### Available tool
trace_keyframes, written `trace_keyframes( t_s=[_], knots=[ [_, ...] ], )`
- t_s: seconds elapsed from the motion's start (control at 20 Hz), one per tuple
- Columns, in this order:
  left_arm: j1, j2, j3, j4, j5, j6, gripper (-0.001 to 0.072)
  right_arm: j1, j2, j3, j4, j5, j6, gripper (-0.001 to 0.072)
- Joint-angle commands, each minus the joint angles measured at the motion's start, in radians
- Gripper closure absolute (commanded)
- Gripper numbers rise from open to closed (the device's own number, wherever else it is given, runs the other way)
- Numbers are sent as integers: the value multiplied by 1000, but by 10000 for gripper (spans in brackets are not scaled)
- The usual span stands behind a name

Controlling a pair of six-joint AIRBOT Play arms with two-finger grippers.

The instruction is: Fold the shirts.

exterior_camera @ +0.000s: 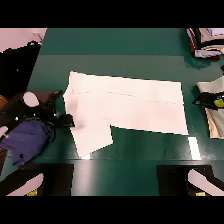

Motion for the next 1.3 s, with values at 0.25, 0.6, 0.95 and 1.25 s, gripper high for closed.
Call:
trace_keyframes(
  t_s=[0.25,0.6,0.95,1.25],
  knots=[
    [0,38,-172,-196,187,21,170,-1,25,-23,1,28,0,304],
    [0,39,-172,-222,180,71,683,-153,25,-119,-10,103,1,303],
    [0,39,-172,-270,186,115,683,-327,25,-446,2,-19,-3,267],
    [0,39,-172,-270,190,115,683,-299,24,-494,156,-116,-52,386]
  ],
)
